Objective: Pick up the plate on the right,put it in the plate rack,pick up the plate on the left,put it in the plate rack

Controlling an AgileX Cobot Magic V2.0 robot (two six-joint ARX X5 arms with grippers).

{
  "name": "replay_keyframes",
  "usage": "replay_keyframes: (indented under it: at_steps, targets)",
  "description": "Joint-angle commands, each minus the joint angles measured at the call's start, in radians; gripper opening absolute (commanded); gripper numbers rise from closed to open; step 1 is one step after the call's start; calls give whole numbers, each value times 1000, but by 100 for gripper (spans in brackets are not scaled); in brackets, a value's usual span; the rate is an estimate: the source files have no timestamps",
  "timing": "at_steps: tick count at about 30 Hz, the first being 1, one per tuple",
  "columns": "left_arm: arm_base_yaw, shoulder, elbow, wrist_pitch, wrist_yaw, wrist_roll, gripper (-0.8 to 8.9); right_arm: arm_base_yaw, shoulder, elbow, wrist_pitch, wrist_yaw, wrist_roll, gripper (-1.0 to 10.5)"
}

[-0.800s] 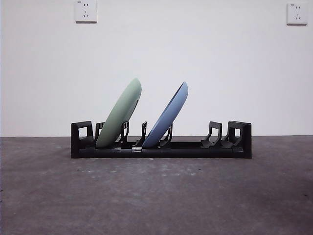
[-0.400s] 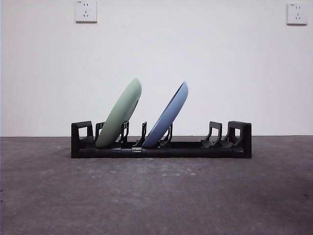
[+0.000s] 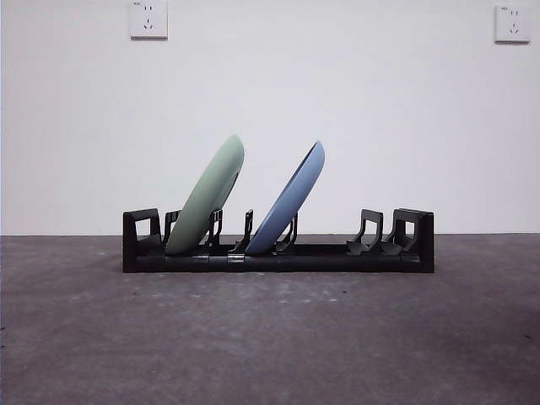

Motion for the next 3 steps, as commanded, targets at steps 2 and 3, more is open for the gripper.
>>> replay_keyframes:
  at_steps: [2, 3]
  targets:
    - [4, 0, -10, 3, 4, -10, -4, -1, -3, -9, 6, 0, 11, 2]
    - [4, 0, -10, 3, 5, -10, -4, -1, -3, -9, 6, 0, 11, 2]
